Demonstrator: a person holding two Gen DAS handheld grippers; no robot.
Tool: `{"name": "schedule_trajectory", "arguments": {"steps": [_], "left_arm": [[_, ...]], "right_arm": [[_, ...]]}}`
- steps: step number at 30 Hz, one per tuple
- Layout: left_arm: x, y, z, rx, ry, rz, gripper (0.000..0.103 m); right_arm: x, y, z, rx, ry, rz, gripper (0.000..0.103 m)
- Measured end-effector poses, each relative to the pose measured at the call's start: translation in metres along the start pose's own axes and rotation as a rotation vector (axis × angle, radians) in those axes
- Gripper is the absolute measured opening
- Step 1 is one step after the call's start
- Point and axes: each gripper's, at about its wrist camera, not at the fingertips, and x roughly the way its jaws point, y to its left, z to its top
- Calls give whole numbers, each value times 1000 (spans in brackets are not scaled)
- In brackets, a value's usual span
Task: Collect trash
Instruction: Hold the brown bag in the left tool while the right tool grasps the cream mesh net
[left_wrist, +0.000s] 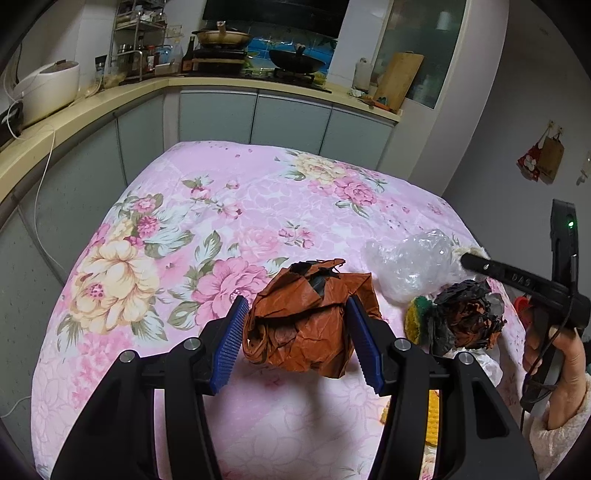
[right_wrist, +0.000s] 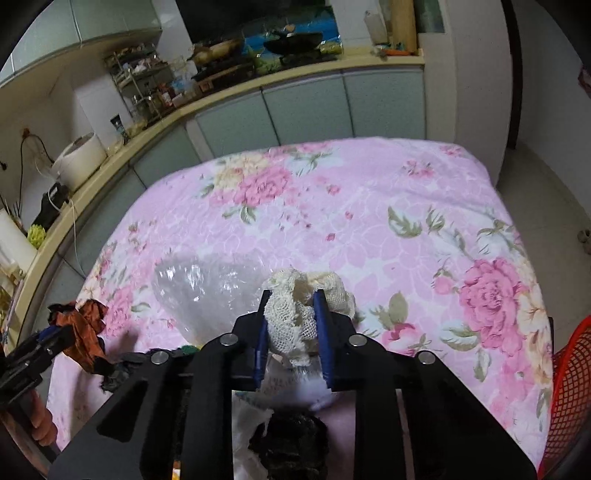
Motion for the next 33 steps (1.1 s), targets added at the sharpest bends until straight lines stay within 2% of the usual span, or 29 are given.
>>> {"name": "schedule_trajectory", "arguments": {"steps": [11,20,23,27,33], "left_arm": [[-18,-8,10,22,-61,14,53],[-19,-14,9,35,-51,15,53],[-20,-15,8,40,-49,14,53],[-21,-18,8,45,-50,12,53],[-21,-27,6,63,-46,-1,53]], "right_arm": [[-46,-6,9,37,-107,34,21],[-65,-11,-1,62,-99,108,21],[-74,-16,-12,58,-94,91,21],[-86,-23,-31,21,-93,14,21],[-89,-39,-61,30,-30,-6,21]]}}
